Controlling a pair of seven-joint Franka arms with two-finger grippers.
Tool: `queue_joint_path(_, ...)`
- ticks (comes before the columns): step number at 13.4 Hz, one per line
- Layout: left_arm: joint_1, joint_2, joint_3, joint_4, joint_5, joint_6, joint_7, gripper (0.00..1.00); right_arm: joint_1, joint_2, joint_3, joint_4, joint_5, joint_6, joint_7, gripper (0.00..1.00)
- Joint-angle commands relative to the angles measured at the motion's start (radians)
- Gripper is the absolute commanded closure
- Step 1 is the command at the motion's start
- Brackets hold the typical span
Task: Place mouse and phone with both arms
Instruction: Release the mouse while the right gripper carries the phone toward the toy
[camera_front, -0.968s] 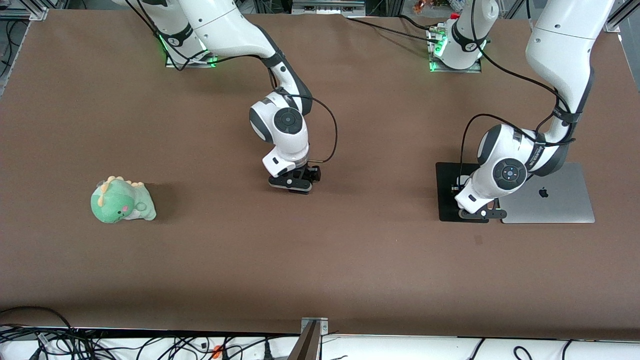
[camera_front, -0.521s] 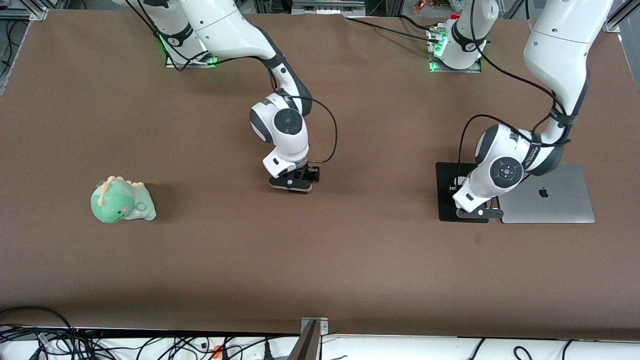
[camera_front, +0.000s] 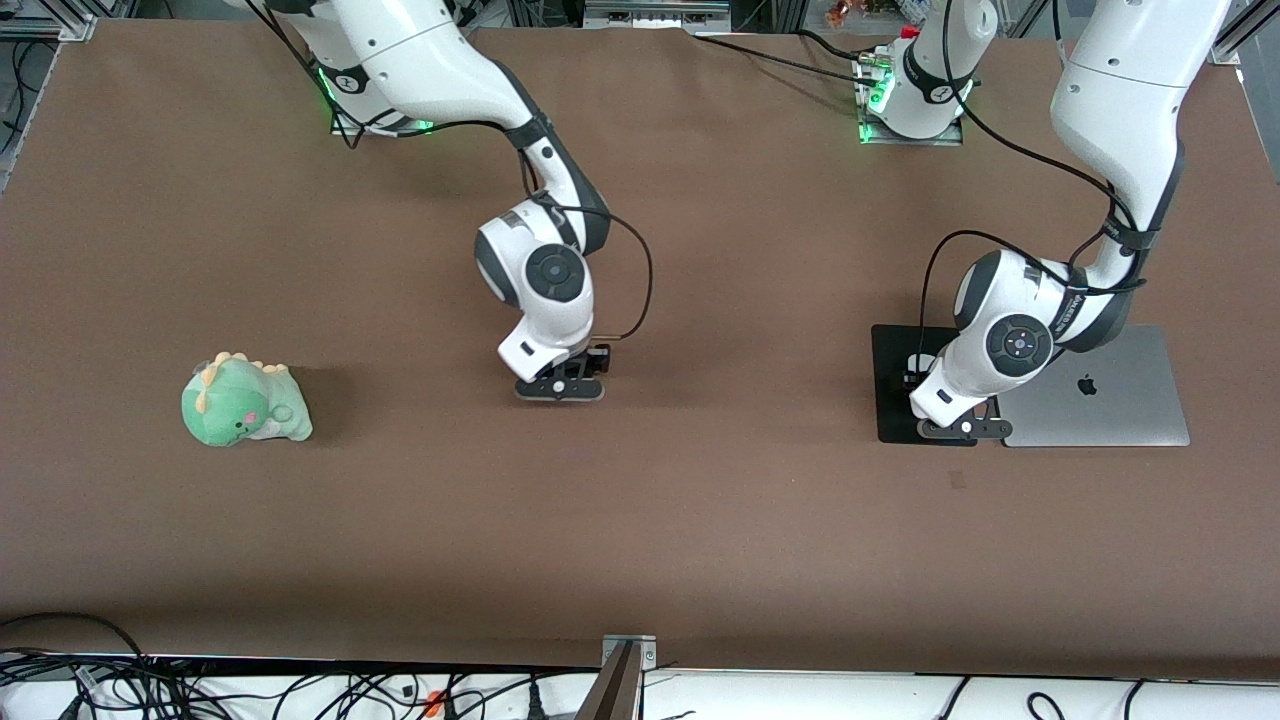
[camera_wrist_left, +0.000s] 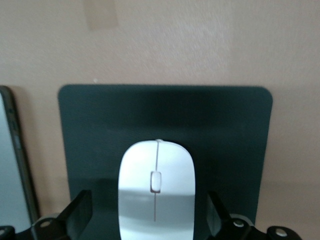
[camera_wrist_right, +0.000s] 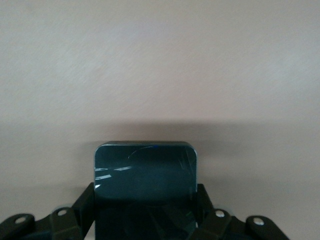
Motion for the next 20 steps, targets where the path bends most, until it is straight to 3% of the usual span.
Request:
queue_joint_path(1,0.016,-0.065,-0.025,0.002,-0.029,-0.031,-0.010,0.00,-0.089,-0.070,0.012,-0.003,0.057,-0.084,-0.207,0.86)
queue_joint_path(4,0.013,-0.124,-0.030,0.057,-0.057,-0.145,-0.008,0.00,-0.195,-0.124,0.001,-0.065,0.061,-0.108,-0.381,0.87)
queue_joint_path(8,0.017,-0.204,-0.041,0.135,-0.103,-0.291,0.004,0.00,-0.321,-0.207,-0.002,-0.269,0.061,0.059,-0.492,0.87)
queue_joint_path(13,0.028,-0.235,-0.036,0.415,-0.141,-0.619,0.006,0.00,-0.417,-0.226,-0.007,-0.408,0.062,0.249,-0.605,0.87)
queue_joint_path(17,0.066,-0.237,-0.036,0.560,-0.211,-0.735,0.006,0.00,-0.463,-0.194,-0.007,-0.425,0.062,0.342,-0.607,0.86)
queue_joint_path(18,0.068,-0.237,-0.033,0.589,-0.211,-0.755,0.006,0.00,-0.466,-0.189,-0.007,-0.425,0.062,0.346,-0.606,0.72)
queue_joint_path(19,0.072,-0.237,-0.033,0.623,-0.211,-0.773,0.006,0.00,-0.470,-0.187,-0.005,-0.423,0.064,0.346,-0.604,0.30)
queue_joint_path(20,0.081,-0.238,-0.033,0.658,-0.211,-0.799,0.006,0.00,-0.474,-0.186,-0.005,-0.422,0.079,0.346,-0.604,0.00)
